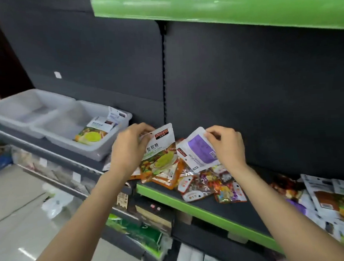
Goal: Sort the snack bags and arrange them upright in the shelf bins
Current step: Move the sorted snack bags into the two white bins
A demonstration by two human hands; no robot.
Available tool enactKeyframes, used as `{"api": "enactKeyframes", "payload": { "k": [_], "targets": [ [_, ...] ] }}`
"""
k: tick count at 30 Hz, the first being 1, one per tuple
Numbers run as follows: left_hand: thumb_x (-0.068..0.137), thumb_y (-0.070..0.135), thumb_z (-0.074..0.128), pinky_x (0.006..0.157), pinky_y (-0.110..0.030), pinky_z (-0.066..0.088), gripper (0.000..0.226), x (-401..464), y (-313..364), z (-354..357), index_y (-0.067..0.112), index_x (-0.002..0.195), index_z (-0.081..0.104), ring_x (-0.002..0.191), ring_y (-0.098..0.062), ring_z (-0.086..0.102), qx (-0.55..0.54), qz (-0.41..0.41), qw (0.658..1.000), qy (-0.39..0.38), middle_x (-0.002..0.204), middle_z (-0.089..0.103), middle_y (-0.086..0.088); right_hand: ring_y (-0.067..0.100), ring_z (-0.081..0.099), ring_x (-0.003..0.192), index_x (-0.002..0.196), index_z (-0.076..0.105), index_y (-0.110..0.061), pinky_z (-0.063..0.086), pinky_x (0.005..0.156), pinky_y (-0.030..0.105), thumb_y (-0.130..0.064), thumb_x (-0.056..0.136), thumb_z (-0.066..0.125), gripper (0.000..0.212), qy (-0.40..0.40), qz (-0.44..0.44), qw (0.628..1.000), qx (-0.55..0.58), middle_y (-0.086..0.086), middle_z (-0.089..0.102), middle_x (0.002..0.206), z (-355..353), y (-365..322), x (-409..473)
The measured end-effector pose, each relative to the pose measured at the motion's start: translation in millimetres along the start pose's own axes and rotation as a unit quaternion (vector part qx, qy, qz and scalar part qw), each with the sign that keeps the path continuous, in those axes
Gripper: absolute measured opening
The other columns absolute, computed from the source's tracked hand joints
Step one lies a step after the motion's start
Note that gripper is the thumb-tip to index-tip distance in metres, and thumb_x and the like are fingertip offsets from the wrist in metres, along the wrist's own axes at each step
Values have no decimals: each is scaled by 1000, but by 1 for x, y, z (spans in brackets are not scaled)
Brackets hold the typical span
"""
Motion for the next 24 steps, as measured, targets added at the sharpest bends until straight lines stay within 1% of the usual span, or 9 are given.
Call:
{"api": "enactKeyframes", "payload": {
  "k": [4,7,9,11,13,16,19,22,24],
  "targets": [
    [91,16,62,66,-24,41,14,9,-65,-60,17,100,71,79,-9,57,12,5,1000,-2,91,68,5,17,64,76,89,71,-18,50,63,30,-21,91,57,14,7,18,1000,14,-2,72,82,60,-68,9],
    [91,18,61,68,-28,45,13,16,-119,-101,21,98,72,85,-16,62,16,-15,1000,-2,93,68,6,19,65,75,86,71,-20,52,64,35,-19,91,57,15,-2,21,1000,19,-1,72,80,106,-114,13],
    [91,20,60,71,-34,50,12,22,-155,-123,23,97,71,87,-19,64,18,-36,999,1,93,68,7,19,65,75,87,71,-19,51,63,33,-19,91,56,16,-5,19,1000,21,-1,72,81,131,-143,17],
    [91,19,60,72,-37,51,13,33,-182,-143,21,97,72,87,-22,63,19,-42,999,13,95,68,4,19,64,75,88,71,-18,50,62,32,-20,92,56,16,-4,15,1000,23,0,72,81,153,-170,26],
    [92,18,60,69,-36,50,13,48,-204,-160,19,97,72,85,-21,62,13,-41,999,32,93,68,3,19,64,75,89,70,-17,50,62,31,-20,93,55,16,5,10,1000,28,0,71,81,172,-193,38],
    [92,17,59,67,-29,46,13,71,-234,-174,19,95,72,84,-12,59,-10,-52,997,51,89,63,12,22,64,76,88,69,-17,51,64,35,-20,93,54,16,19,5,999,39,1,71,81,201,-222,65],
    [92,18,58,70,-32,50,14,98,-266,-180,22,93,71,86,-13,61,-24,-62,997,49,90,66,11,24,64,81,90,69,-17,49,64,32,-20,93,53,16,16,5,999,38,2,72,86,235,-244,96],
    [92,18,58,72,-34,51,14,138,-295,-192,20,96,71,86,-17,62,-21,-66,996,55,90,67,6,26,64,83,89,69,-17,49,67,34,-20,92,54,16,21,7,999,48,2,72,88,266,-263,130],
    [93,18,57,72,-32,50,15,166,-307,-199,19,97,71,85,-15,60,-9,-58,997,56,91,66,5,26,63,83,89,69,-16,49,68,33,-20,92,55,15,14,6,999,52,2,72,89,287,-273,149]
  ]
}}
Point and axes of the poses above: each hand's wrist, its own x-axis towards the middle knuckle, its own z-axis out of the palm, y = z × x, the point moved 10 cm from there along x, towards the middle knuckle
